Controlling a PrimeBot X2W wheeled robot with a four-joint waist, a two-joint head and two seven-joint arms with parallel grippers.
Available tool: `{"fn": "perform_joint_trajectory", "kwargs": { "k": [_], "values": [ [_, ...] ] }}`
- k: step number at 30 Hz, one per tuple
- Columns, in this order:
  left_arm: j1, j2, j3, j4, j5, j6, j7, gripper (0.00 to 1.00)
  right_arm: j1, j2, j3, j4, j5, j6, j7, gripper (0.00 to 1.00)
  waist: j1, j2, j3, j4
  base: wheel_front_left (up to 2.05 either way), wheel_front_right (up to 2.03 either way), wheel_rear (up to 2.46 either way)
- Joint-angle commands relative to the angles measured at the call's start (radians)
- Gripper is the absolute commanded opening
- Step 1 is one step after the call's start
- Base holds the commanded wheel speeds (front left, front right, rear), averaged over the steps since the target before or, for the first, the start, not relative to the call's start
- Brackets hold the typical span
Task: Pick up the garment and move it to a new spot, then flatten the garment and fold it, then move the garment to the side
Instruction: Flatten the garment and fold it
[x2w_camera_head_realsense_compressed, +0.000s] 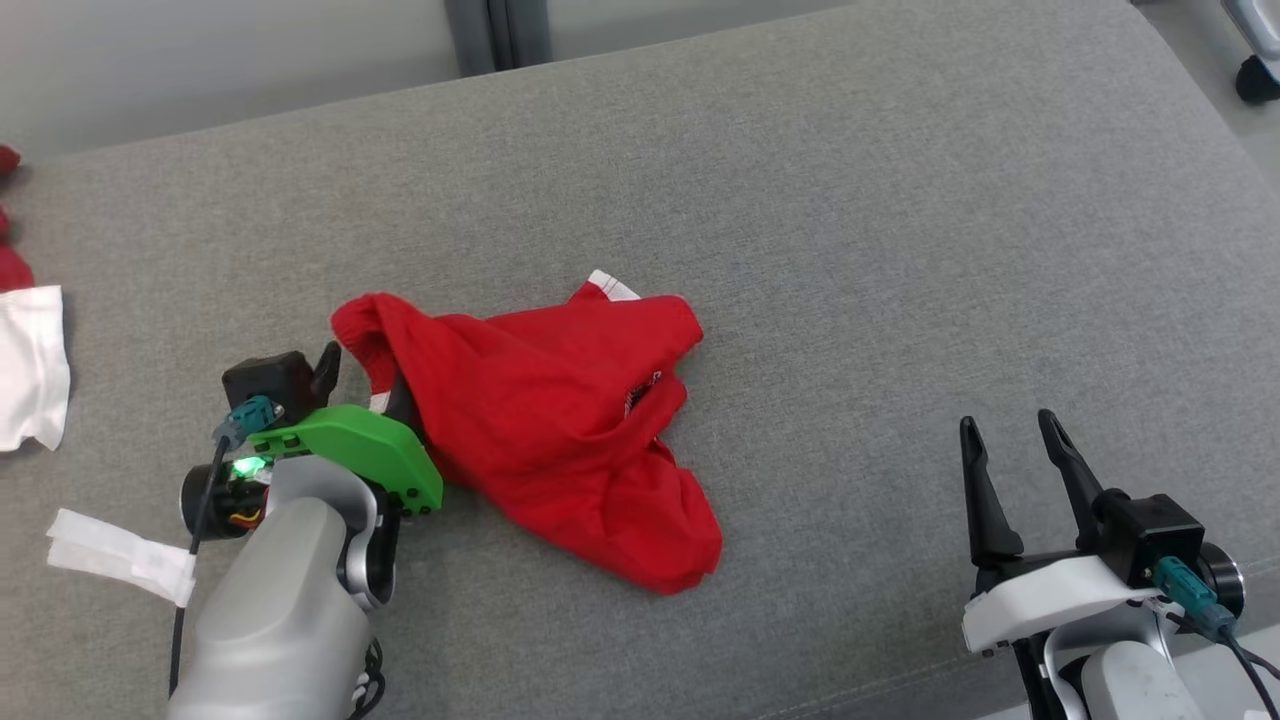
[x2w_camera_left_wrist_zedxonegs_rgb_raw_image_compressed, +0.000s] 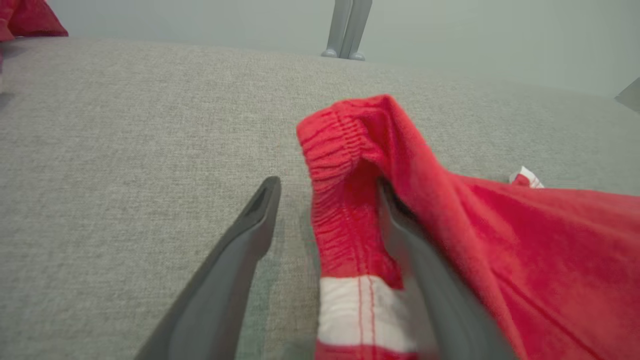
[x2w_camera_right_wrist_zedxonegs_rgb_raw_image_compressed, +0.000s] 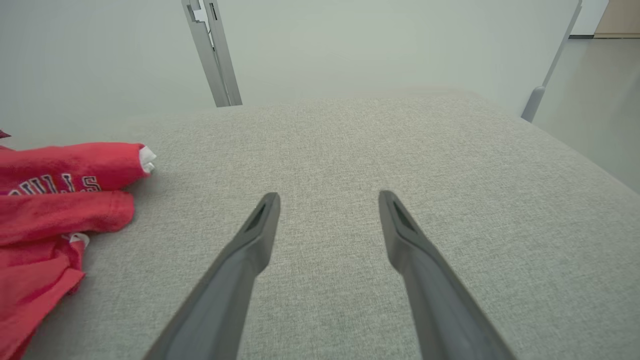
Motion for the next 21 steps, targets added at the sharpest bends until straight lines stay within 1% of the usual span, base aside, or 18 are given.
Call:
{"fn": "perform_joint_trajectory", "kwargs": {
  "k": [1,4,7,15,19,21],
  "values": [
    [-0.013,-0.005,-0.005,0.002,0.016,-0.014,-0.013,1.00,0.014,-0.002,-0.003,0.001,-0.007,-0.001,-0.003,1.00,0.0000,0.0000,-0.040,0.041,0.00,0.00,0.00],
    [0.014,-0.013,-0.014,-0.009,0.030,-0.032,-0.024,1.00,0.021,-0.002,-0.008,0.002,-0.011,-0.001,-0.003,1.00,0.0000,0.0000,-0.073,0.077,0.00,0.00,0.00],
    [0.053,-0.018,-0.016,-0.032,0.050,-0.038,-0.030,1.00,0.037,-0.002,-0.006,0.005,-0.016,-0.001,-0.003,1.00,0.0000,0.0000,-0.103,0.109,0.00,0.00,0.00],
    [0.214,-0.027,0.033,-0.181,0.105,-0.014,-0.029,1.00,0.072,-0.003,0.000,0.007,-0.024,-0.001,-0.003,1.00,0.0000,0.0000,-0.162,0.196,0.00,0.00,0.00],
    [0.296,-0.038,0.067,-0.264,0.135,-0.006,-0.029,1.00,0.085,-0.002,0.045,0.010,-0.030,-0.001,-0.003,1.00,0.0000,0.0000,-0.174,0.227,0.00,0.00,0.00],
    [0.336,-0.050,0.081,-0.316,0.154,-0.002,-0.029,1.00,0.091,-0.002,0.100,0.021,-0.040,-0.001,-0.003,1.00,0.0000,0.0000,-0.173,0.244,0.00,0.00,0.00]
  ]
}}
